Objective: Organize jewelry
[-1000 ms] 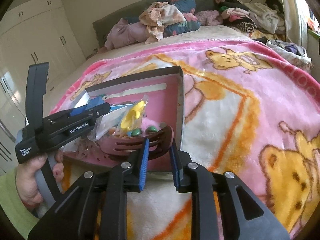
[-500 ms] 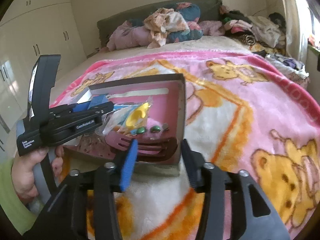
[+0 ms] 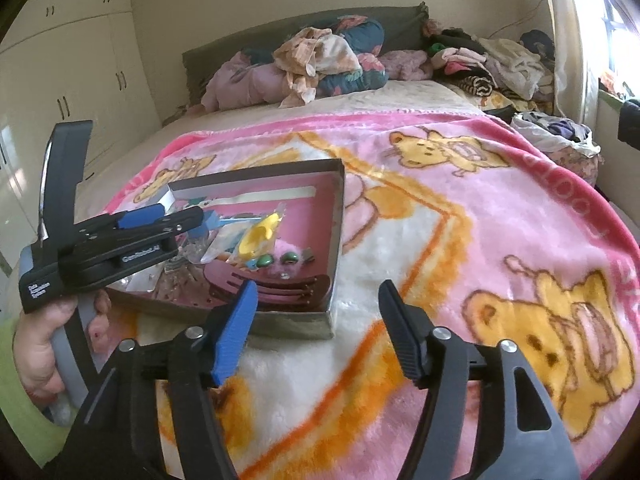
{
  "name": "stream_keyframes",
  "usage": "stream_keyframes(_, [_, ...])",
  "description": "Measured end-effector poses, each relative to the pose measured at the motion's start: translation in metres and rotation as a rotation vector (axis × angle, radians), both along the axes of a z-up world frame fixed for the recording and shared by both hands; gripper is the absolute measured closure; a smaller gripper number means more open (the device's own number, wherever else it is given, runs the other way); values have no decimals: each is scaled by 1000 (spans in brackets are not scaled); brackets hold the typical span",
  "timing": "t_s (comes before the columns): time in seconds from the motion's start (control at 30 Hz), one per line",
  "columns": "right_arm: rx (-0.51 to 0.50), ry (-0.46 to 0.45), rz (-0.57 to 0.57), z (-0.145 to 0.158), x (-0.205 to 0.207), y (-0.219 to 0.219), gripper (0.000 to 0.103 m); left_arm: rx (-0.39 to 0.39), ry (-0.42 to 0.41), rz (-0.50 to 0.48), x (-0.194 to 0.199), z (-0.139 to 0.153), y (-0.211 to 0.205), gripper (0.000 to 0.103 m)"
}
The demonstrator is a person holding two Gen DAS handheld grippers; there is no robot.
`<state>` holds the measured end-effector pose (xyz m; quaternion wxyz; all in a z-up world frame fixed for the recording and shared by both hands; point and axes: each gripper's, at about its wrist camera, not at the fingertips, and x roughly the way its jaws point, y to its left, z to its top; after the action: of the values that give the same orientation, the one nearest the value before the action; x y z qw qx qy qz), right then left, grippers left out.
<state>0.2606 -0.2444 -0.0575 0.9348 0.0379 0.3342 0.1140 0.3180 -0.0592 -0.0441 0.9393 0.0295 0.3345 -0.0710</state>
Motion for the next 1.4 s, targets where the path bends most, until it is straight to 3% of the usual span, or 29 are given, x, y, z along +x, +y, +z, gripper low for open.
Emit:
stream_keyframes(0.53, [-3,-90,-7,25,-40,4,14,-17,-65,28,-59,33,18,25])
stream_keyframes(0.73, [-4,-138,-1,30,-58,6,11,-21,-76,40,-87,34,23,12])
stream_keyframes(1.17, [-28,-331,21,31,-112,18,6,-56,-152,78,-150,27,30,12])
stream_keyframes(1.4, [-26,-359,20,18,-126,22,6,-74,-187,79,-176,19,27,12])
